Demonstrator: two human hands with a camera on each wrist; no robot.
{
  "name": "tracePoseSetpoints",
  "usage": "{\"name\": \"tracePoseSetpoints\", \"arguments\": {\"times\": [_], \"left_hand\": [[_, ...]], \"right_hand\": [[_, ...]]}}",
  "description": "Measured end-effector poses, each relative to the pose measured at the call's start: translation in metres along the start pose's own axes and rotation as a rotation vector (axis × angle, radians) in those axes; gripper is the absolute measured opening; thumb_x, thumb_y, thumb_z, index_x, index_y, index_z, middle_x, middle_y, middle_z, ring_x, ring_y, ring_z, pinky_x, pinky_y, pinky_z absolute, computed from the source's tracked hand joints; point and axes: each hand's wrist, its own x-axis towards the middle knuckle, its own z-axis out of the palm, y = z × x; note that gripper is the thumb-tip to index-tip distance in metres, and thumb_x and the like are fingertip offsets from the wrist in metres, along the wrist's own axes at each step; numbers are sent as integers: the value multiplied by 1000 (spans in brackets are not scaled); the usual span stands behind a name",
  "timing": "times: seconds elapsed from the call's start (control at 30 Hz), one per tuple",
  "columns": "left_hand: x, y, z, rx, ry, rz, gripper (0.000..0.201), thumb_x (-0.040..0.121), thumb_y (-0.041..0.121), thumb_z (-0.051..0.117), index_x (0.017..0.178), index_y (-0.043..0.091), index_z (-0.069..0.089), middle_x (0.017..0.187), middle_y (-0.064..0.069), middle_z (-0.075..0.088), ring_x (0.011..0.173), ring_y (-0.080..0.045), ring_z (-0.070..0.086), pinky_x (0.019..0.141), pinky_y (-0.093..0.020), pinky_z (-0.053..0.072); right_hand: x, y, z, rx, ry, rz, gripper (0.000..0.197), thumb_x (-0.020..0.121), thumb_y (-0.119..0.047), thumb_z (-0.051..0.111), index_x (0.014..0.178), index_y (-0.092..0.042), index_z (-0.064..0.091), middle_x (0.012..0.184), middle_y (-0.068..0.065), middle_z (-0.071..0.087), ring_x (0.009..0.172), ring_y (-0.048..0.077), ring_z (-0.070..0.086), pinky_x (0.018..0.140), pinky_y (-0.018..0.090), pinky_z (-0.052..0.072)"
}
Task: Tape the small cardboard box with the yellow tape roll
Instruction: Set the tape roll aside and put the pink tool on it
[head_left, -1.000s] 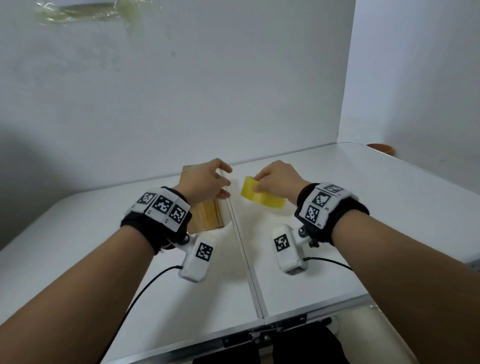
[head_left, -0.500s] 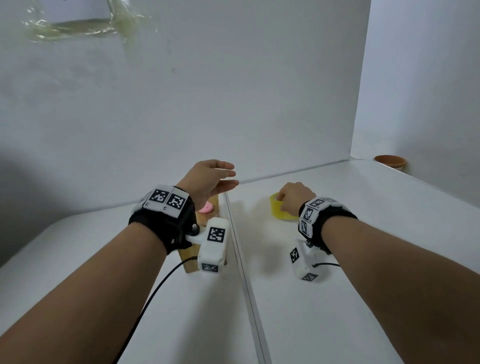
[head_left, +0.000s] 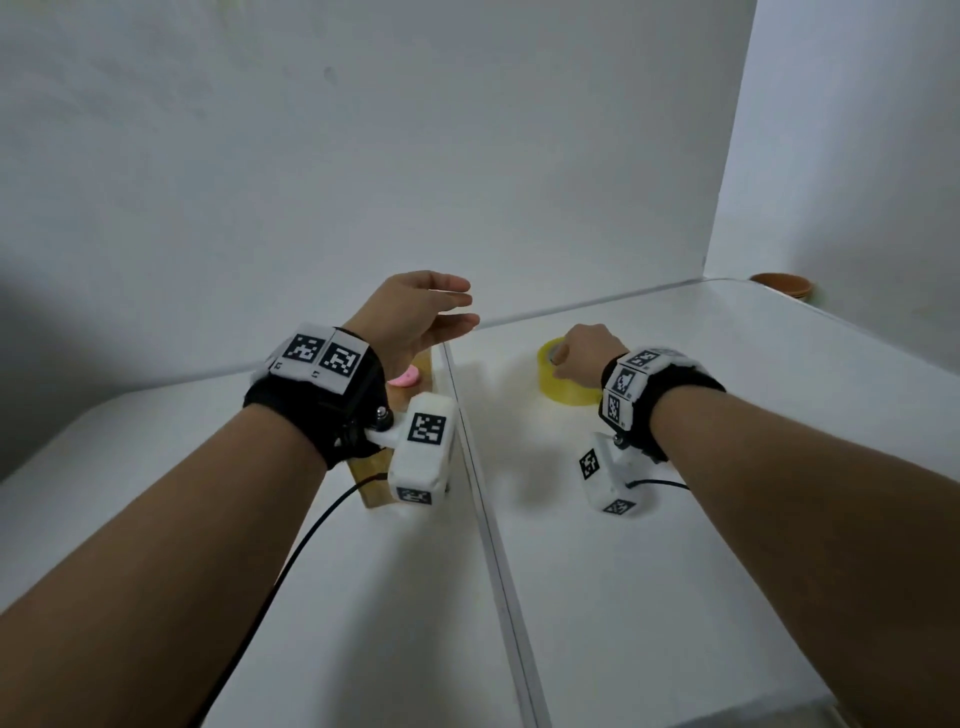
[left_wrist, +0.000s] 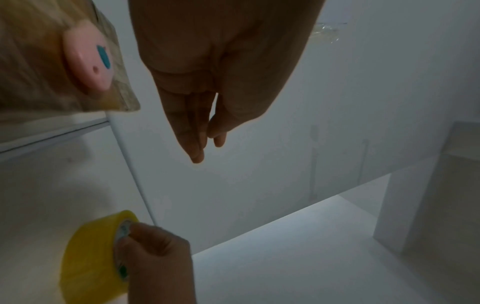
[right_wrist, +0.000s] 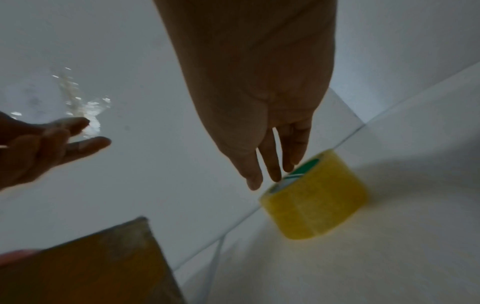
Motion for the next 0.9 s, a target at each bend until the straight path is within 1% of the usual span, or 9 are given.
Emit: {"name": "tracePoseSetpoints", "arguments": {"times": [0.1, 0.23, 0.33, 0.43, 0.5, 0.57, 0.67, 0.77, 0.9], "left_hand": [[-10, -1, -20, 42, 47, 94, 24, 94, -4, 45, 106, 6, 63, 113, -11, 65, 83, -19, 70, 70, -21, 58], [-24, -11, -56, 154, 206, 203, 30, 90, -6, 43, 96, 13, 66, 104, -2, 66, 91, -18, 66, 81, -26, 55], [-34, -25, -80, 164, 290, 177, 32, 89, -6, 46, 90, 18, 66, 100, 0, 65, 92, -17, 62, 84, -28, 52], [-45, -40, -98, 117, 315, 108, 30, 89, -6, 45, 90, 17, 65, 107, -5, 63, 96, -20, 61, 89, -31, 52], [-50, -50, -106, 74, 331, 73, 29, 90, -6, 44, 92, 15, 65, 109, -6, 62, 98, -21, 60, 91, -32, 51], [-54, -57, -109, 21, 345, 43, 28, 91, -7, 44, 98, 10, 64, 109, -7, 61, 97, -21, 60, 93, -33, 51], [-57, -66, -107, -17, 355, 21, 29, 91, -7, 43, 107, 8, 63, 110, -7, 60, 97, -20, 59, 94, -33, 50], [-56, -72, -103, 33, 378, 38, 31, 89, -6, 43, 104, 11, 65, 112, -5, 62, 100, -19, 59, 94, -32, 50], [-55, -73, -98, 145, 407, 91, 33, 87, -2, 46, 93, 22, 67, 117, 3, 66, 106, -16, 60, 94, -32, 49]], "right_hand": [[-11, -29, -13, 144, 107, -151, 28, 88, -15, 55, 108, -17, 75, 120, 8, 70, 109, 28, 65, 95, 35, 52], [-35, -93, -24, 295, 130, -380, 25, 86, -12, 57, 97, -17, 79, 108, 3, 75, 104, 18, 67, 94, 28, 51], [-47, -130, -17, 241, 73, -488, 27, 88, -19, 57, 108, -18, 75, 115, 2, 73, 109, 17, 64, 90, 23, 46], [-52, -146, -2, 112, -56, -504, 44, 89, -34, 59, 130, -17, 61, 129, 4, 62, 120, 20, 56, 90, 23, 39], [-54, -149, 4, 52, -79, -501, 51, 89, -39, 60, 135, -17, 55, 136, 6, 57, 125, 21, 52, 96, 26, 38], [-55, -148, 8, 41, -69, -494, 52, 88, -39, 61, 135, -17, 55, 137, 7, 57, 125, 22, 52, 99, 28, 39], [-56, -146, 11, 71, -41, -487, 46, 88, -36, 63, 131, -18, 61, 133, 6, 61, 121, 21, 55, 95, 26, 40], [-55, -144, 13, 150, -14, -492, 39, 90, -30, 61, 125, -16, 66, 130, 5, 64, 119, 20, 57, 91, 22, 39], [-55, -139, 19, 184, 68, -508, 33, 96, -31, 51, 116, -13, 70, 119, 6, 69, 111, 23, 62, 91, 28, 44]]}}
